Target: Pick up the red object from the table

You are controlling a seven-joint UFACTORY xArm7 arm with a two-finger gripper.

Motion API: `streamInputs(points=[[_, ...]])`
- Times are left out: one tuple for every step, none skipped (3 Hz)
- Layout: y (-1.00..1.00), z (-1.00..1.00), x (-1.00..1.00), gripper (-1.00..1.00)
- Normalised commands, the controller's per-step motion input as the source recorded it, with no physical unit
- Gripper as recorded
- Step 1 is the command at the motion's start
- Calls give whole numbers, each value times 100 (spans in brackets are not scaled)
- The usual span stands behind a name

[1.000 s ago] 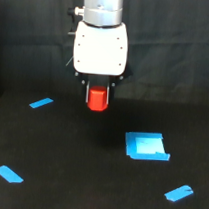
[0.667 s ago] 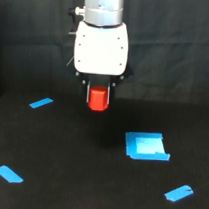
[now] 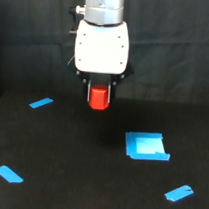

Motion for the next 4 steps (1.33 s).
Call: streamInputs(points=[[3,4,5,-96],[6,2,-2,-100],[1,2,3,-100],[6,-5,-2,-95]])
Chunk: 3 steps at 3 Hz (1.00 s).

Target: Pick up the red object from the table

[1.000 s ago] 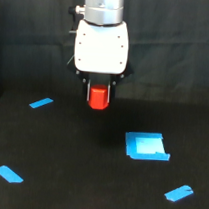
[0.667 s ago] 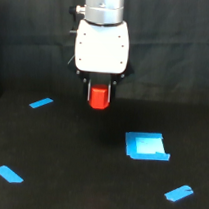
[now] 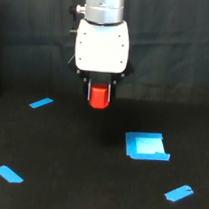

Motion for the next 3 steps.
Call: streamInputs(points=[[5,-5,10,-96],[-3,0,2,-100],[3,-4,4,-100]])
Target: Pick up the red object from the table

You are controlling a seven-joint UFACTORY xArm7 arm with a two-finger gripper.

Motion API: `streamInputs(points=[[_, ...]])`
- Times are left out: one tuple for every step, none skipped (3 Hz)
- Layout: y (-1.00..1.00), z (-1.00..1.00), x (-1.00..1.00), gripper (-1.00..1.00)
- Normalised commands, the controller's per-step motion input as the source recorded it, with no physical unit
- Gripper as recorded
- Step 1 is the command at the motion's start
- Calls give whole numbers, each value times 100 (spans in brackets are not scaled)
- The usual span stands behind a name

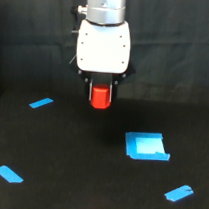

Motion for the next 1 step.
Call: streamInputs(points=[[4,-6,-2,-100]])
